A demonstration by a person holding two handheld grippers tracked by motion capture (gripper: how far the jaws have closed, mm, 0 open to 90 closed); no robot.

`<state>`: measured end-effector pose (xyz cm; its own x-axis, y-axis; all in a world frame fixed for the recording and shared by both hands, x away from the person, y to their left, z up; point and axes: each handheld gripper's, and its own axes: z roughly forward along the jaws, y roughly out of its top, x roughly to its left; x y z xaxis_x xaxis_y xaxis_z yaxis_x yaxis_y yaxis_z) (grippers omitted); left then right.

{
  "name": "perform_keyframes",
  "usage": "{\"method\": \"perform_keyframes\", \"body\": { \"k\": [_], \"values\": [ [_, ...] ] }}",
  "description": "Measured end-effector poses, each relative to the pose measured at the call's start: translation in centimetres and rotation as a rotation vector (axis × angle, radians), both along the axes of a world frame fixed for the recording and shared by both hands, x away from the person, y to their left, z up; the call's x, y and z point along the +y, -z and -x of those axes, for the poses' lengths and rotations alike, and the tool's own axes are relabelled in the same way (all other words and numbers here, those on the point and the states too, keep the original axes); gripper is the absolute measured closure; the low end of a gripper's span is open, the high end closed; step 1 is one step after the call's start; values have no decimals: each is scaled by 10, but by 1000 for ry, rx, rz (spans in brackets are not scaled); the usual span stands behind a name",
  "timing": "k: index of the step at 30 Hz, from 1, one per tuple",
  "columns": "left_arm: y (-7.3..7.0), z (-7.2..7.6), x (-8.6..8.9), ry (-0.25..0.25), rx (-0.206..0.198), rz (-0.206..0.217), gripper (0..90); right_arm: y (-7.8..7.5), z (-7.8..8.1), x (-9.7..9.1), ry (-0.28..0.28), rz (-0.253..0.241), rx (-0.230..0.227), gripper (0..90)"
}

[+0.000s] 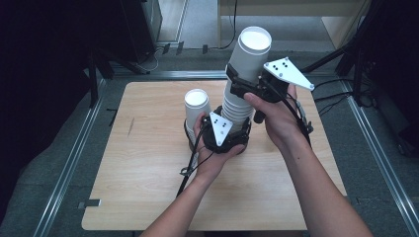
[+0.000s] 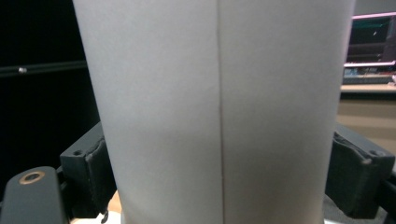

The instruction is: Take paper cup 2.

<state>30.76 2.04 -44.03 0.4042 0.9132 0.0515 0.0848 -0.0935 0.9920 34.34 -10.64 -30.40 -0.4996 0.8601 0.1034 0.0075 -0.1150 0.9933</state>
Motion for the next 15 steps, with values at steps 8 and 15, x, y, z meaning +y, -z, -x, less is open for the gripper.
{"method": "perform_keyframes", "body": {
  "k": [8, 15],
  "values": [
    [0, 0, 0, 1, 1, 0, 140, -8, 5, -5, 24, -28, -50, 119],
    [0, 0, 0, 3, 4, 1, 142, -14, 10, -10, 32, -20, -83, 119]
  ]
}}
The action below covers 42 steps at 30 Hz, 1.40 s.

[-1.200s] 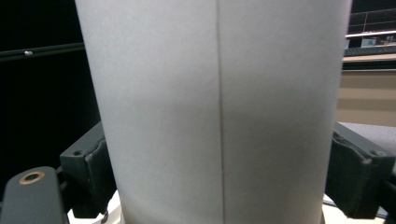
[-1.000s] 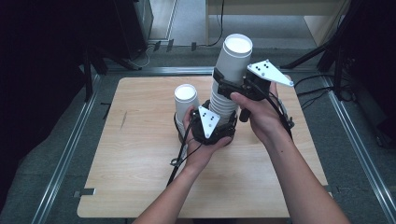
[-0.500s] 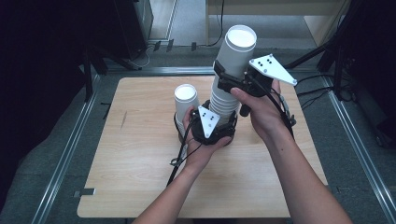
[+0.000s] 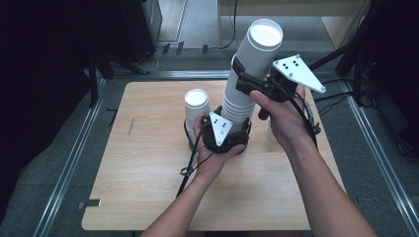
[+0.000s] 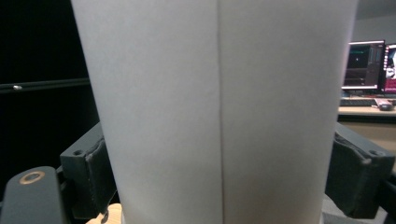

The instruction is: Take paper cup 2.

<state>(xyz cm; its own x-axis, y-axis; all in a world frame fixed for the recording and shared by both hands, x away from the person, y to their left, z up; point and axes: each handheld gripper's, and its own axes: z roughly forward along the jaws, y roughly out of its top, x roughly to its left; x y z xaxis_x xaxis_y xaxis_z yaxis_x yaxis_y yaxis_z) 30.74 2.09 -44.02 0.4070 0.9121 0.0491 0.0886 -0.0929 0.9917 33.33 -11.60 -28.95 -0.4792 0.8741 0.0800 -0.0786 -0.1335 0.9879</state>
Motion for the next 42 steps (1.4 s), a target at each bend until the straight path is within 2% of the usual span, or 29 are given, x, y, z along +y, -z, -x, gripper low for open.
{"method": "perform_keyframes", "body": {
  "k": [10, 17, 29, 34, 42],
  "values": [
    [0, 0, 0, 0, 2, -2, 142, -16, 17, -10, -10, -12, -45, 119],
    [0, 0, 0, 1, 3, -5, 142, -20, 27, -17, -6, 0, -61, 119],
    [0, 0, 1, 4, 5, -5, 145, -16, 39, -35, 3, -11, -65, 119],
    [0, 0, 1, 4, 6, -5, 145, -14, 43, -42, 13, -2, -70, 119],
    [0, 0, 1, 3, 7, -2, 149, -4, 51, -55, 22, -2, -60, 119]
  ]
}}
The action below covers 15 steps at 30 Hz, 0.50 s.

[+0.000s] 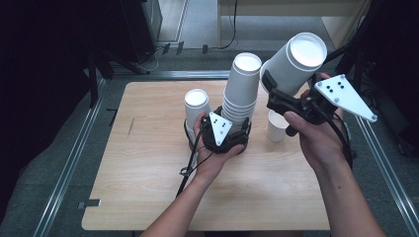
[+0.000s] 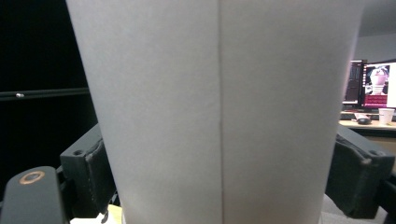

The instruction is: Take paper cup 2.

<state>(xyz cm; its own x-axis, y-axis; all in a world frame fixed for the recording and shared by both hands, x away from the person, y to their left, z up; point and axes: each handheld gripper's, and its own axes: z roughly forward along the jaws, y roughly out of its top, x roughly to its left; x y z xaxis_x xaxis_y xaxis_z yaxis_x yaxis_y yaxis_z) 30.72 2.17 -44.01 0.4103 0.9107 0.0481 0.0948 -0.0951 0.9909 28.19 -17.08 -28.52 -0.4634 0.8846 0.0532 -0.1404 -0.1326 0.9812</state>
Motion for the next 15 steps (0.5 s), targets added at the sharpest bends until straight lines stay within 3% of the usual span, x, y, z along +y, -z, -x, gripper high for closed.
{"method": "perform_keyframes", "body": {
  "k": [7, 15],
  "values": [
    [-1, 1, 3, 14, 9, -10, 160, 10, 3, -8, 25, 4, 8, 120],
    [1, 12, 7, 85, 40, -40, 82, 35, 8, -14, 54, 39, 25, 119]
  ]
}}
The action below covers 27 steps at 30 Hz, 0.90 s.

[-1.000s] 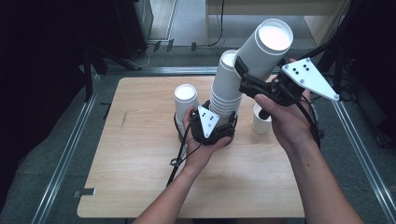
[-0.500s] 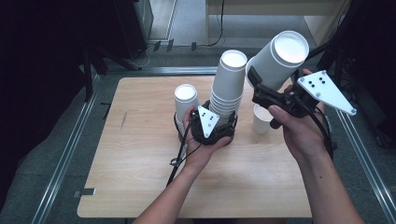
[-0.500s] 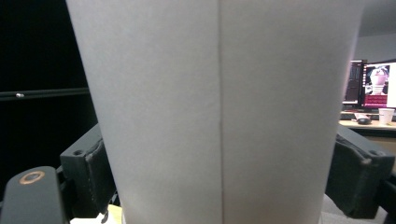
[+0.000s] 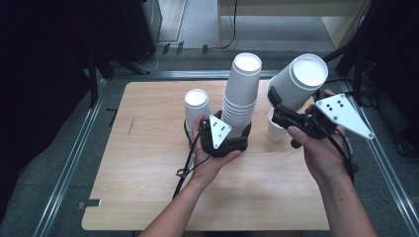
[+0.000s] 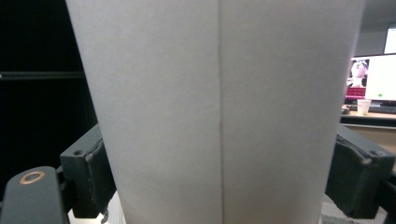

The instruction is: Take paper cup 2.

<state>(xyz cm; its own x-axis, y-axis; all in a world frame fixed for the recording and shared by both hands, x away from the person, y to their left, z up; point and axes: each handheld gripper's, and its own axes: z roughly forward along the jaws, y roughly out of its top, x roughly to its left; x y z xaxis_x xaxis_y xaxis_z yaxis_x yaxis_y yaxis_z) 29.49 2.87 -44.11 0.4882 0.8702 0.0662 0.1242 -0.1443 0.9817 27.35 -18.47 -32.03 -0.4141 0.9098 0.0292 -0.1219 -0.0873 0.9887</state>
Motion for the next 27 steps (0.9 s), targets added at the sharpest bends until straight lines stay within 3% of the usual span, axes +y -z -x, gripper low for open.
{"method": "perform_keyframes", "body": {
  "k": [5, 8, 13, 14, 18, 22, 27],
  "values": [
    [4, 12, 6, 45, 20, -9, 25, 17, 2, -3, 24, 33, 10, 119],
    [9, 25, 16, 82, 53, 20, 24, 32, 4, -7, 36, 42, 28, 119],
    [14, 36, 25, 98, 75, 30, 0, 46, 6, -8, 54, 69, 37, 119],
    [16, 40, 31, 116, 97, 51, 0, 54, 8, -9, 58, 84, 47, 118],
    [20, 46, 41, 119, 114, 63, 0, 68, 11, -8, 57, 105, 58, 118],
    [27, 56, 52, 115, 131, 68, 0, 93, 15, -6, 69, 135, 80, 118],
    [34, 68, 63, 118, 154, 54, 0, 113, 19, -5, 78, 159, 97, 118]
  ]
}}
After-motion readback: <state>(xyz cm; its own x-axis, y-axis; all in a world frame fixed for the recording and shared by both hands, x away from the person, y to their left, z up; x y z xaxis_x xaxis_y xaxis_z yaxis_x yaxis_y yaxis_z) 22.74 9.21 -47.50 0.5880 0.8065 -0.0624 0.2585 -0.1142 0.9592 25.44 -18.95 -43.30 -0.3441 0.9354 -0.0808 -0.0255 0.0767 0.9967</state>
